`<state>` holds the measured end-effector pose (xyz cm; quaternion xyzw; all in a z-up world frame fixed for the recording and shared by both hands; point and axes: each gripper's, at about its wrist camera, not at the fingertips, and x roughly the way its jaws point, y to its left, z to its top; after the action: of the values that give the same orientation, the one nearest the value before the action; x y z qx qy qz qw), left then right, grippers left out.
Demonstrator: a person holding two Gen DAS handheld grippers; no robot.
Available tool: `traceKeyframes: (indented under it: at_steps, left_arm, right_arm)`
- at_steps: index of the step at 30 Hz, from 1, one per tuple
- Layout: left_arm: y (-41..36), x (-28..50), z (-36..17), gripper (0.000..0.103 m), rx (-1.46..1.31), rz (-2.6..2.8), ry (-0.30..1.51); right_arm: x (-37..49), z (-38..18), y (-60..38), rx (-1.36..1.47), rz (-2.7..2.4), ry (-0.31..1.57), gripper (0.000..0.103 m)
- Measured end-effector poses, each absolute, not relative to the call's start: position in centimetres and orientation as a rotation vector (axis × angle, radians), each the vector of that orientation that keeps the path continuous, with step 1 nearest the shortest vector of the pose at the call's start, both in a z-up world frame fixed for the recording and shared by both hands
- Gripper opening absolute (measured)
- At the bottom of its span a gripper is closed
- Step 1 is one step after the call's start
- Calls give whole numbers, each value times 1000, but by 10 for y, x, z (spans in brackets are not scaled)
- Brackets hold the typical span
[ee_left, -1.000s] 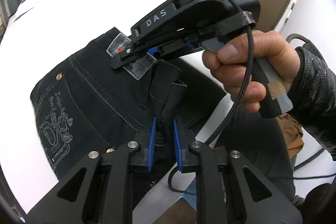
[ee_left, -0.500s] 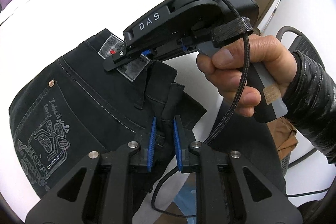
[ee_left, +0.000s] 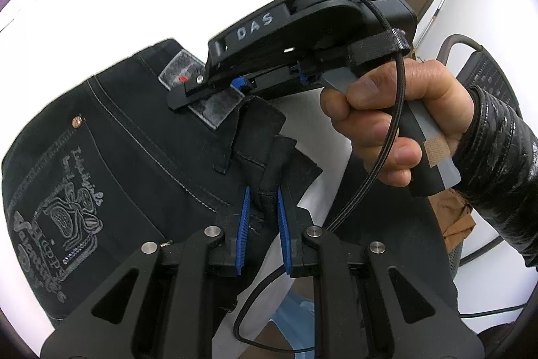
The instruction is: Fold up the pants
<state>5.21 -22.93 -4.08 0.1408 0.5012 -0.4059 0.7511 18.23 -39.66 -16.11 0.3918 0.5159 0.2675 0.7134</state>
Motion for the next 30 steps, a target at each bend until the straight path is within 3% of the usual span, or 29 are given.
traceKeyframes:
  at_steps: [5,7,11,12,13,15,21,23,30]
  left_arm:
    - [-204,66,-35,16,208,-901,1122]
    - [-182,71,-27,16,127,-918,1129]
    - [-127,78,-9,16,-17,-954,1079]
    - [-113,82,-6,16,-48,-958,1063]
    - [-103,85,-3,16,-75,-962,1052]
    - [-74,97,-1,16,-146,-941,1036]
    - [-9,197,-30,16,-345,-789,1047]
    - [12,230,-42,16,-393,-730,1038]
    - [45,245,-74,16,-398,-686,1060]
  right_arm:
    - [183,-166,-398,924,614,1117,17]
    - [179,-159,-402,920,579,1101,29]
    - [164,-131,-419,883,492,1033,35]
    - [161,-123,-419,888,508,1012,31]
    - [159,-117,-418,888,527,995,18]
    - [155,-99,-403,869,603,966,12]
    - [167,-131,-349,787,615,1156,9]
    - [171,-155,-349,800,541,1218,0]
    - [167,-171,-351,871,555,1163,0]
